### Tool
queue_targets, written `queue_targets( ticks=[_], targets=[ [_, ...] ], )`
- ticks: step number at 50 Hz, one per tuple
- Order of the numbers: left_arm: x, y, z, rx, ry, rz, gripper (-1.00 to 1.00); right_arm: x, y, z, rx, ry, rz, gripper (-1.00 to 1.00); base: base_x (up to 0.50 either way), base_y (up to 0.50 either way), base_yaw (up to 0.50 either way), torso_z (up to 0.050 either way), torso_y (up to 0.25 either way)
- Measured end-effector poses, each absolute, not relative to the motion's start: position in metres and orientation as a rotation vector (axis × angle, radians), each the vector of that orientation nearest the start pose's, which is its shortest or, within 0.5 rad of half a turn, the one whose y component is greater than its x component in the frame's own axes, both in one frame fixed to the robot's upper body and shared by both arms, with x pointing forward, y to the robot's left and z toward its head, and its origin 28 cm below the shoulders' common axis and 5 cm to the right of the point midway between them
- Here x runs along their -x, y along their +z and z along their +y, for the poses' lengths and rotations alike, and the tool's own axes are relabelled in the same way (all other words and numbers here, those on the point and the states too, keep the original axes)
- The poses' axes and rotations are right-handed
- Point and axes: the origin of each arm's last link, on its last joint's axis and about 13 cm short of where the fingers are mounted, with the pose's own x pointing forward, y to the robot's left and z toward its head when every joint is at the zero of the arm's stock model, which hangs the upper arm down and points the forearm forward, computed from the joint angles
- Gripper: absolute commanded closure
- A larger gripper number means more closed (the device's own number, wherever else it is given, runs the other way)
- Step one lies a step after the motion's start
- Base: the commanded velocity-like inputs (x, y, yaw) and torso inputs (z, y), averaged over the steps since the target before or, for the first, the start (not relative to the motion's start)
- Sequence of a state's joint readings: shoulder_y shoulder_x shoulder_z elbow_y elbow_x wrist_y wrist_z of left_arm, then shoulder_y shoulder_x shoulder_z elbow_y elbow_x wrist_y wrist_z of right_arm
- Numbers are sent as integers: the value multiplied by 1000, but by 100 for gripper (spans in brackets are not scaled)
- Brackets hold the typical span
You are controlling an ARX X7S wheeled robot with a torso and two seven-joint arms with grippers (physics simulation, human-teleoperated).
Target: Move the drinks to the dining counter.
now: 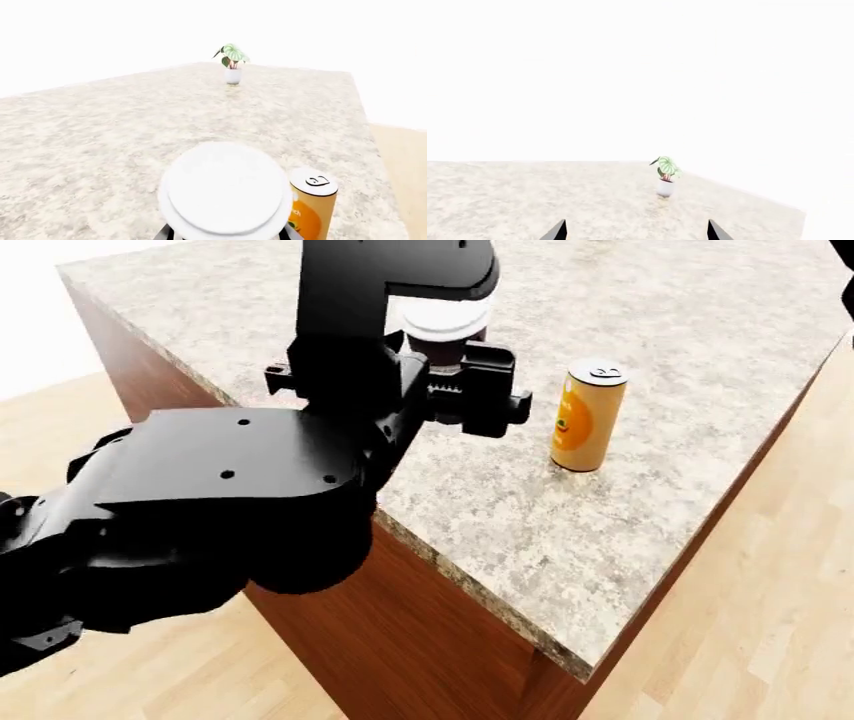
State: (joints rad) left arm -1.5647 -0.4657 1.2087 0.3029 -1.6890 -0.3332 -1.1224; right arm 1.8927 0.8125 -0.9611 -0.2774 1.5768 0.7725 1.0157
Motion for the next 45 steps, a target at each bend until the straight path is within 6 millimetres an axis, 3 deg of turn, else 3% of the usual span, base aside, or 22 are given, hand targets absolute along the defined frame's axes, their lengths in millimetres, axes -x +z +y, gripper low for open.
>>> queue_targets(
  ticks=[15,45],
  targets=[
    [-277,275,89,-16,-317,51,100,-223,421,-117,234,-80,-392,-100,0,0,0,0,1],
    [-299,241,87,-23,-279,108,100,-221,420,-117,236,-81,-398,-100,0,0,0,0,0]
  ],
)
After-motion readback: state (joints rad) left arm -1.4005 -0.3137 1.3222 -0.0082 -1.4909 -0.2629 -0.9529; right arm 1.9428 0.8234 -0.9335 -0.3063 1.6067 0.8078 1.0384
